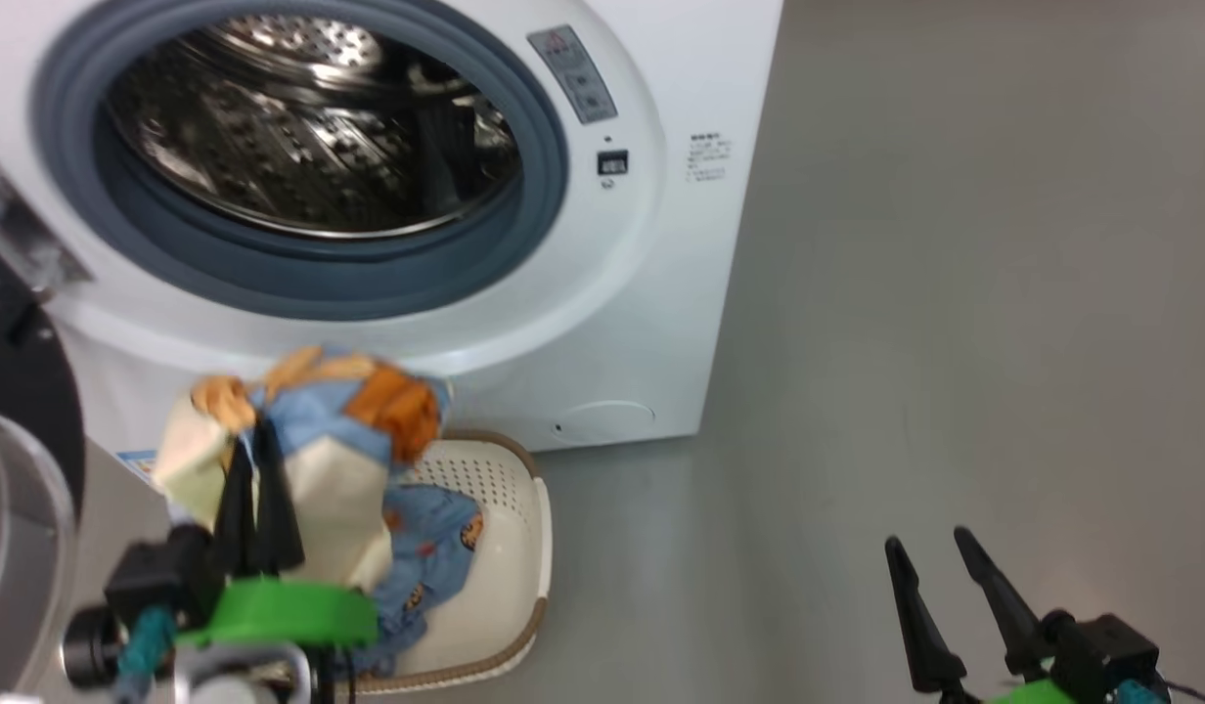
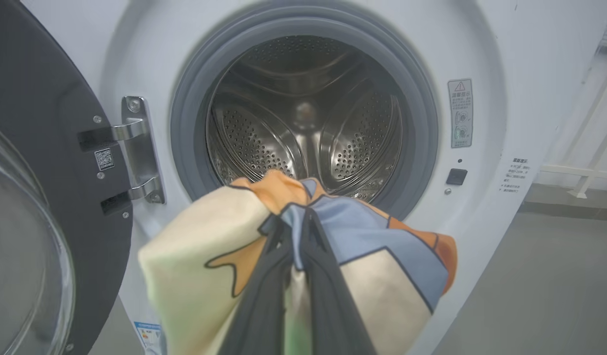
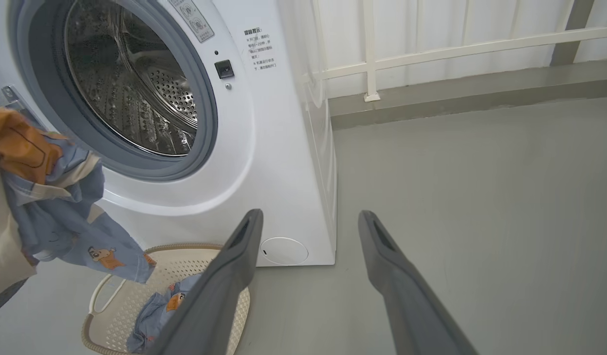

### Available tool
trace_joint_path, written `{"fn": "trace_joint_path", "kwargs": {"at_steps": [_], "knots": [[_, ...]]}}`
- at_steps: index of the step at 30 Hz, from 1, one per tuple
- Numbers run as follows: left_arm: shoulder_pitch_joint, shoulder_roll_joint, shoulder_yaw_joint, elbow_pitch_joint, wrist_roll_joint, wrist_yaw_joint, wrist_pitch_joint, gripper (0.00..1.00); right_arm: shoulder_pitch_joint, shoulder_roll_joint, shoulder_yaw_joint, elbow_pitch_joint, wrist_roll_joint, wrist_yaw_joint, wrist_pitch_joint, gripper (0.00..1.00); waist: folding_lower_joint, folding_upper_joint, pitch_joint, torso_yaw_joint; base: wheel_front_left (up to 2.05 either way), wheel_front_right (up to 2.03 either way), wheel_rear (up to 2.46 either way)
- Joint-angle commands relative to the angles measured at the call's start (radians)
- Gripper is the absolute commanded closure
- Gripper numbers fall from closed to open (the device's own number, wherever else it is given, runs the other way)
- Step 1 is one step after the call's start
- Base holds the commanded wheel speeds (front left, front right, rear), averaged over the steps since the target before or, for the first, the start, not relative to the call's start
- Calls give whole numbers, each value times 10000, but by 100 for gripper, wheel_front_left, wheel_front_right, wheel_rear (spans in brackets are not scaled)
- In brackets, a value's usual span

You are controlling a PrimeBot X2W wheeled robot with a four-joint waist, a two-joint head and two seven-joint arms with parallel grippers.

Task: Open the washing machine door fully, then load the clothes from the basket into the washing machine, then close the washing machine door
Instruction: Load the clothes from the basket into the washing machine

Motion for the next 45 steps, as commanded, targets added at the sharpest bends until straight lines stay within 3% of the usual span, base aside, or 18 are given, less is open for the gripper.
{"fn": "trace_joint_path", "kwargs": {"at_steps": [1,7,14,31,38,45], "knots": [[-855,154,392,-124,155,-52,-135,100,-486,-26,323,-236,125,16,-48,0,0,0,919,-696,0,0,0],[-3073,647,779,811,373,-74,-135,100,-1139,2,599,-179,648,16,-48,0,0,0,2051,-1471,0,0,0],[-5575,1174,1205,2906,497,-139,-135,100,-1661,5,992,49,1015,16,-48,0,0,0,2913,-2141,0,0,0],[-10199,3222,1744,7144,1360,-185,-136,100,-2294,6,1764,138,1198,16,-48,0,0,0,4862,-3465,0,0,0],[-11586,3647,1740,7530,1490,-374,-136,100,-2292,6,2022,68,1288,16,-48,0,0,0,5462,-3712,0,0,0],[-12798,4048,1808,7078,1587,-569,-136,100,-2188,6,2045,-227,1405,16,-48,0,0,0,5908,-3962,0,0,0]]}}
